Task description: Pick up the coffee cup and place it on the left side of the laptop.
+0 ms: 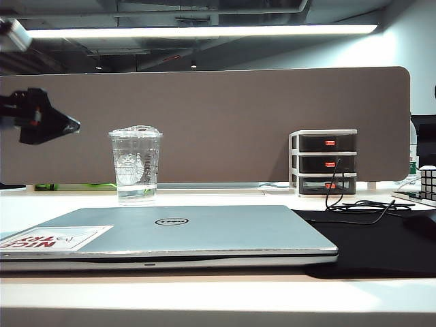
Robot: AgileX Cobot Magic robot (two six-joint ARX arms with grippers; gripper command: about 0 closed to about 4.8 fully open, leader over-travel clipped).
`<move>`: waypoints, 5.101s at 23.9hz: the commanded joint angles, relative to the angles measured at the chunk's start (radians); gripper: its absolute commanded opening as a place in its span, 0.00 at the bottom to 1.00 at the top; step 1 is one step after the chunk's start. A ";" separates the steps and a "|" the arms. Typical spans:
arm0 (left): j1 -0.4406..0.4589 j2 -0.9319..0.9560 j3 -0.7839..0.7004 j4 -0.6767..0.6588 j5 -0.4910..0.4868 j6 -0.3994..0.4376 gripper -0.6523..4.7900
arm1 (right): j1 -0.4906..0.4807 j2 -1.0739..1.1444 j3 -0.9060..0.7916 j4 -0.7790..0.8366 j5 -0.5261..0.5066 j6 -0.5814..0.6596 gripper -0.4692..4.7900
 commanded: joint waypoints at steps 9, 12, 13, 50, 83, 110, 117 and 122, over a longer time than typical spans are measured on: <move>-0.011 0.304 0.241 0.013 0.121 -0.013 1.00 | 0.001 -0.002 -0.006 0.006 -0.001 -0.002 0.09; -0.013 0.374 0.311 0.013 0.137 -0.035 1.00 | 0.001 -0.002 -0.006 0.002 -0.001 -0.002 0.09; -0.013 0.393 0.330 0.013 0.153 -0.041 1.00 | 0.001 -0.002 -0.006 0.002 -0.002 -0.002 0.09; -0.085 0.791 0.809 -0.023 0.204 -0.148 1.00 | 0.001 -0.002 -0.006 0.002 -0.001 -0.003 0.09; -0.080 0.785 0.818 0.014 0.181 -0.203 0.73 | 0.001 -0.002 -0.006 0.001 -0.001 -0.003 0.09; 0.156 0.222 0.171 0.042 0.203 -0.191 0.73 | 0.001 -0.002 -0.006 -0.013 0.003 -0.008 0.09; 0.173 0.039 -0.052 0.118 0.114 -0.253 0.73 | 0.001 -0.002 -0.006 -0.012 0.003 -0.008 0.09; 0.172 -0.055 -0.163 0.150 0.023 -0.286 0.73 | 0.001 -0.002 -0.006 -0.013 0.002 -0.008 0.09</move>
